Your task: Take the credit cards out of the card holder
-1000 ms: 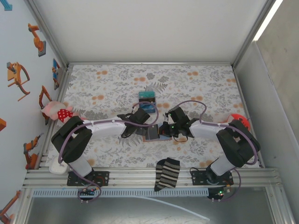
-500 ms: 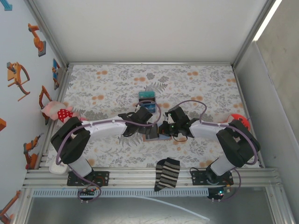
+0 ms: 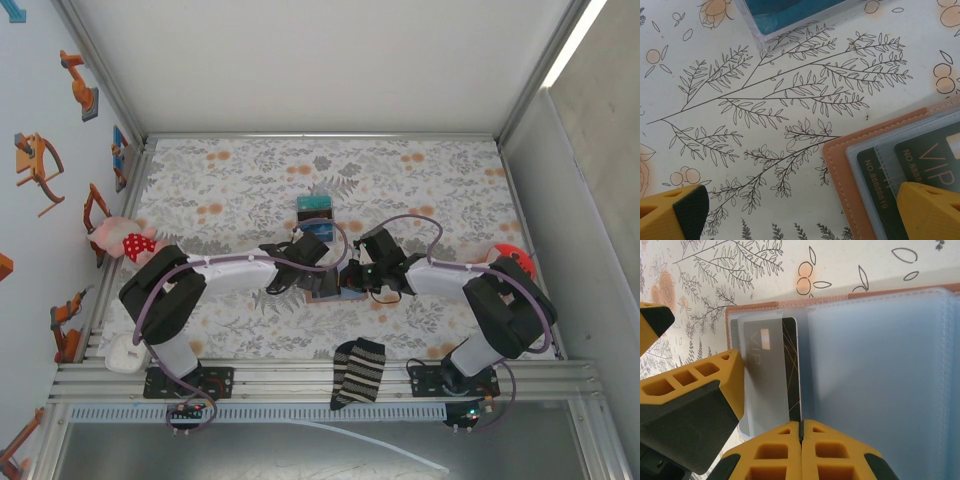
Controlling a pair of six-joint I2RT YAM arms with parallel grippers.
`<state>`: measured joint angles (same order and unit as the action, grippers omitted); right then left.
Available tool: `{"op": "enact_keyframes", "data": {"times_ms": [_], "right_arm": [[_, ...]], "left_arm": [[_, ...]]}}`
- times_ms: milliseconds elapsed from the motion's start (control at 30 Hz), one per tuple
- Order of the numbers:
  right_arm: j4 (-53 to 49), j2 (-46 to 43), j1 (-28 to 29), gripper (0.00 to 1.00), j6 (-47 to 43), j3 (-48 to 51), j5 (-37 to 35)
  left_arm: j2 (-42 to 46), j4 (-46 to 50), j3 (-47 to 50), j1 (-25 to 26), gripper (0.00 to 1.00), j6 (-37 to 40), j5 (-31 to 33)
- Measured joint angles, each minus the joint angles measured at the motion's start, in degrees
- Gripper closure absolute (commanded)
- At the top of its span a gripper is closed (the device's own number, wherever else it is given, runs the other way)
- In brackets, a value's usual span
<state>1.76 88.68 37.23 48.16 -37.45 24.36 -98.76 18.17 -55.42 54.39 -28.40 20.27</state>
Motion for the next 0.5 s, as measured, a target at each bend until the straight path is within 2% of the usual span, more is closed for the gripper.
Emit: {"op": "enact_keyframes", "data": {"times_ms": [500], "right_arm": [[-1.51, 0.0, -1.11, 1.0, -0.44, 0.0, 0.0]], "left_arm": [[0.0, 0.63, -0.66, 0.07, 0.03, 1.99, 1.18]]}}
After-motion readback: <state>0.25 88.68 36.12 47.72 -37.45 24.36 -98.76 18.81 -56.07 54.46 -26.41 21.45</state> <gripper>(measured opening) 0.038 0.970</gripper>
